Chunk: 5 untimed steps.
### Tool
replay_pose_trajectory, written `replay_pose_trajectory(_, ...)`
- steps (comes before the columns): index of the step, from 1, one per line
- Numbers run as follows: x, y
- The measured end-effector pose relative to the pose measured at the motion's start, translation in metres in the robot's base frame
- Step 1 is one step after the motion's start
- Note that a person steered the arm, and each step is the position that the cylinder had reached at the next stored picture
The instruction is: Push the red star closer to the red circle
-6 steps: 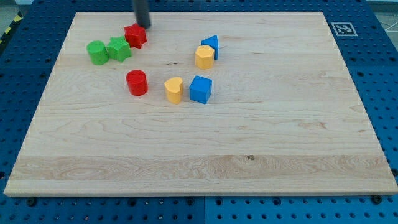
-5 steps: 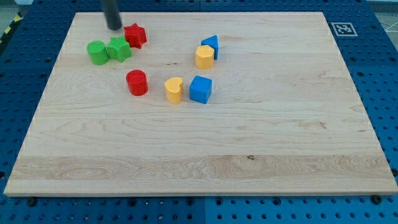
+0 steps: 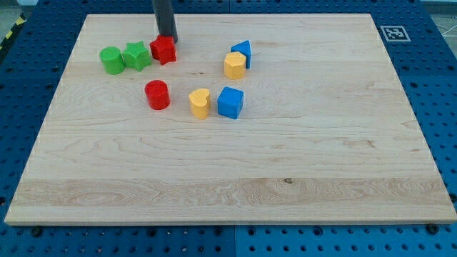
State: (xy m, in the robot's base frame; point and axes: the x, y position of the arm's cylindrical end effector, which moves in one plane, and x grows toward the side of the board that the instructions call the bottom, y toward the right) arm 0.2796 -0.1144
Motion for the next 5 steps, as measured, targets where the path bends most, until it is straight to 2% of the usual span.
replay_pose_trajectory(5, 0.106, 0.003)
